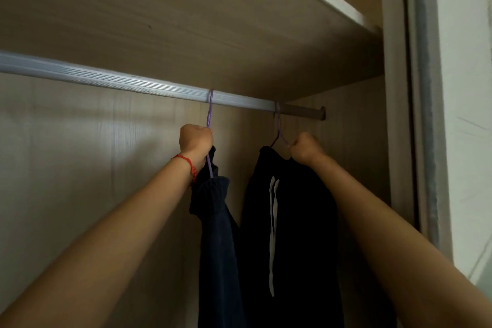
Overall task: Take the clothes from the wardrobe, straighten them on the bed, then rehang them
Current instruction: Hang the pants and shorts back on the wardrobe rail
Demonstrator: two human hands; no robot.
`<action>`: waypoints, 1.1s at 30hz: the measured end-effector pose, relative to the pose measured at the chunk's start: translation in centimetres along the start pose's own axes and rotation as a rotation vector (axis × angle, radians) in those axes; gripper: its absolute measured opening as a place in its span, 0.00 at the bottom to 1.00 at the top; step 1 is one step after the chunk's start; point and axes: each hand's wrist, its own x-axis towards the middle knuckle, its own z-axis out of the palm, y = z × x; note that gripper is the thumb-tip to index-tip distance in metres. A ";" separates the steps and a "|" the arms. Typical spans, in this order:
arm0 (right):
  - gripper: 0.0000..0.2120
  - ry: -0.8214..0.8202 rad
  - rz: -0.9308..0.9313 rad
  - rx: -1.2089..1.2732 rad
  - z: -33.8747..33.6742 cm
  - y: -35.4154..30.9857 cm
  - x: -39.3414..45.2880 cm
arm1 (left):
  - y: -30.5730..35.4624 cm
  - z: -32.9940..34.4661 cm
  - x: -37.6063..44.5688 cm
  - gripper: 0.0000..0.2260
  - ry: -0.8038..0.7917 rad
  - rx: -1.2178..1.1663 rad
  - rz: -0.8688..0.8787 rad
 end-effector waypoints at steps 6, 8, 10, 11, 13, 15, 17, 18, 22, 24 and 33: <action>0.18 0.014 -0.021 -0.058 -0.1 -0.4 -2.1 | 0.1 -0.9 -0.6 0.08 0.051 0.016 0.002; 0.16 -0.024 -0.055 -0.069 -0.5 -0.6 -3.4 | 0.1 -1.2 -1.0 0.10 0.028 0.050 0.007; 0.10 -0.058 -0.110 -0.100 -0.9 -0.7 -4.6 | -0.1 -1.6 -1.7 0.11 -0.017 0.069 0.026; 0.10 -0.066 -0.138 -0.123 -1.0 -0.8 -5.3 | -0.2 -1.7 -2.1 0.11 -0.034 0.061 0.032; 0.13 -0.045 -0.186 -0.166 -1.2 -0.8 -6.7 | -0.4 -2.0 -2.9 0.12 -0.063 0.046 0.038; 0.15 0.057 -0.257 -0.234 -1.2 -0.7 -8.4 | -0.8 -2.4 -3.5 0.11 -0.076 0.019 0.077; 0.17 0.141 -0.350 -0.297 -1.2 -0.4 -10.2 | -1.2 -2.7 -4.1 0.07 -0.071 0.015 0.110; 0.17 0.161 -0.391 -0.286 -1.1 -0.3 -11.3 | -1.4 -2.9 -4.5 0.05 -0.064 0.018 0.133; 0.19 0.161 -0.412 -0.093 -1.0 1.0 -15.2 | -2.7 -3.9 -7.3 0.08 -0.038 0.031 0.287; 0.19 0.182 -0.408 -0.054 -0.5 2.2 -17.1 | -4.4 -4.6 -9.3 0.08 -0.030 0.045 0.372; 0.25 -0.114 -0.248 0.227 7.5 10.3 -27.7 | -19.3 -8.0 -21.3 0.09 -0.070 0.218 0.198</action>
